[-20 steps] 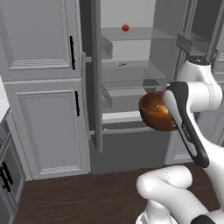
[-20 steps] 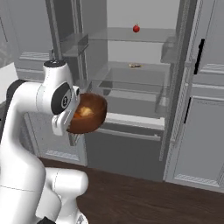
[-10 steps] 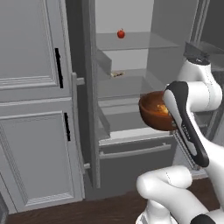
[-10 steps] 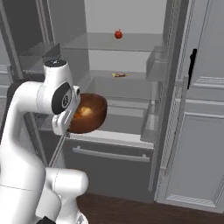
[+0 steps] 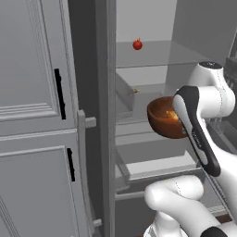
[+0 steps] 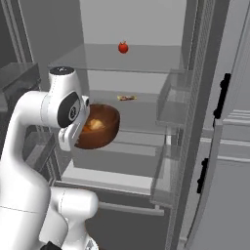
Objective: Pick the chicken drumstick and carrot from their plates and place them in the bowl. Then put the bowl in the fridge.
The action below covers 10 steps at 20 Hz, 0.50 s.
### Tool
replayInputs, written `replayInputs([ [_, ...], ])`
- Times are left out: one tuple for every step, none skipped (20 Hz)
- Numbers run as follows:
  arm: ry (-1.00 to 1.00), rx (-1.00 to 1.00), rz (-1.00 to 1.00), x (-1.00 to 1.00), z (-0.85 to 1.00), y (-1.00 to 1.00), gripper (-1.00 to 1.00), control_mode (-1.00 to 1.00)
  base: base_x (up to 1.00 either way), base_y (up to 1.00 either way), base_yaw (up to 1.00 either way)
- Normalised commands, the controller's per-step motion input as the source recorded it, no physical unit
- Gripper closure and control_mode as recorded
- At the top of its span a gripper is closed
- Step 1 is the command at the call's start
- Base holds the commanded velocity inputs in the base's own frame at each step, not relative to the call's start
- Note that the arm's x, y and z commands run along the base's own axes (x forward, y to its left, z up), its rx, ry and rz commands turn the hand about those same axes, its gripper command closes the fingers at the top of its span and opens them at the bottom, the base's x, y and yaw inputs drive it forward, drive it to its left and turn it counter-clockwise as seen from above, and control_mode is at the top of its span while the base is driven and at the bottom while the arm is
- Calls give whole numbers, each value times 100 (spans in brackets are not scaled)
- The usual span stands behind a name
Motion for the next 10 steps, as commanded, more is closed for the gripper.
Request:
replayInputs([
  [0,0,0,0,0,0,100,100,62,-34,0],
  [0,0,0,0,0,0,100,100,52,-35,0],
  [0,0,0,0,0,0,100,100,39,-29,0],
  [0,0,0,0,0,0,100,100,34,-26,0],
  [0,0,0,0,0,0,100,100,37,-33,0],
  [0,0,0,0,0,0,100,100,49,-34,0],
  [0,0,0,0,0,0,100,100,50,-34,0],
  [0,0,0,0,0,0,100,100,61,-41,0],
  [0,0,0,0,0,0,100,100,63,-40,1],
  [0,0,0,0,0,0,100,100,63,-36,1],
])
